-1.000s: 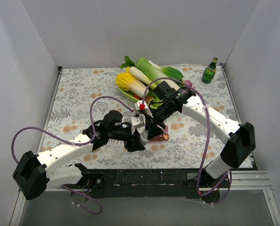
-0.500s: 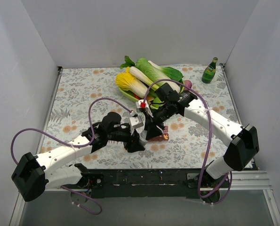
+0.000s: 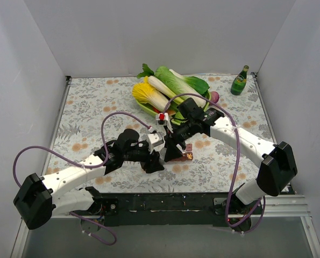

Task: Sort the pills into containers

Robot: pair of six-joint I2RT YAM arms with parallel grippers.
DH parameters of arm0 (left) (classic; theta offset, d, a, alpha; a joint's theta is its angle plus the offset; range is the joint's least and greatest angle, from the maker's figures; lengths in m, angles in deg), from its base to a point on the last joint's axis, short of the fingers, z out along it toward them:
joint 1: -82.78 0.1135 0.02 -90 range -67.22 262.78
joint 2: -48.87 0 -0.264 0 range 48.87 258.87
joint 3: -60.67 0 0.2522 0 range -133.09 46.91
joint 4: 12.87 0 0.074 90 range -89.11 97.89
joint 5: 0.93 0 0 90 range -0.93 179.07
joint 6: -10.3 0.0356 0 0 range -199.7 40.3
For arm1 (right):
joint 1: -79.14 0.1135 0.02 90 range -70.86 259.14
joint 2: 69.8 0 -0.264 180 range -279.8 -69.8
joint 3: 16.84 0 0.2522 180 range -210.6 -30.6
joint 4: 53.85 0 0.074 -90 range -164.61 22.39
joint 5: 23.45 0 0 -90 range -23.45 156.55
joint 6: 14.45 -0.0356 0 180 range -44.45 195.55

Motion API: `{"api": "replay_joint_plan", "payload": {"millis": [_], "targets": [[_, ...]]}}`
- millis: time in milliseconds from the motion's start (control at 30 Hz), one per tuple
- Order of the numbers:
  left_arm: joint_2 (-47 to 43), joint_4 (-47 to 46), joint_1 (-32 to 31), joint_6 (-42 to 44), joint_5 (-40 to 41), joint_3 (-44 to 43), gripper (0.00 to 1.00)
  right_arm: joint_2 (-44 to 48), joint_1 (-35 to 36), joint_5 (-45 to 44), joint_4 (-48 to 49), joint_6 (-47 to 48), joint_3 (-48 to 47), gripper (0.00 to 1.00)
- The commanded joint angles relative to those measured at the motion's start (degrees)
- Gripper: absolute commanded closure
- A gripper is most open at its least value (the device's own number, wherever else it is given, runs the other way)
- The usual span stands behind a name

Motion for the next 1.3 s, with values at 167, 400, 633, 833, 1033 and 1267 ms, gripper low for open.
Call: {"api": "replay_joint_plan", "payload": {"millis": [167, 400, 633, 833, 1033, 1267], "targets": [[-4.7, -9.7, 0.4, 0.7, -0.2, 1.6, 1.0, 0.2, -1.7, 10.3, -3.3, 2.4, -3.2, 0.09], [-8.3, -8.6, 0.4, 0.8, -7.2, 2.9, 1.0, 2.4, -6.2, 10.2, -11.1, 21.5, -6.7, 0.05], [-9.4, -5.8, 0.4, -1.6, -15.0, 2.5, 1.0, 7.7, -6.9, 15.9, -20.7, 53.2, -7.2, 0.04], [-7.3, -6.1, 0.4, -3.0, -18.0, 1.4, 1.0, 6.8, -0.6, 16.2, -23.3, 57.7, -7.9, 0.05], [-5.9, -6.7, 0.4, -2.8, -17.9, 0.9, 1.0, 5.9, 1.3, 15.4, -22.2, 53.5, -8.6, 0.15], [-5.2, -6.7, 0.4, -2.4, -17.6, 0.4, 1.0, 5.4, 2.3, 12.4, -18.0, 47.7, -7.6, 0.36]]}}
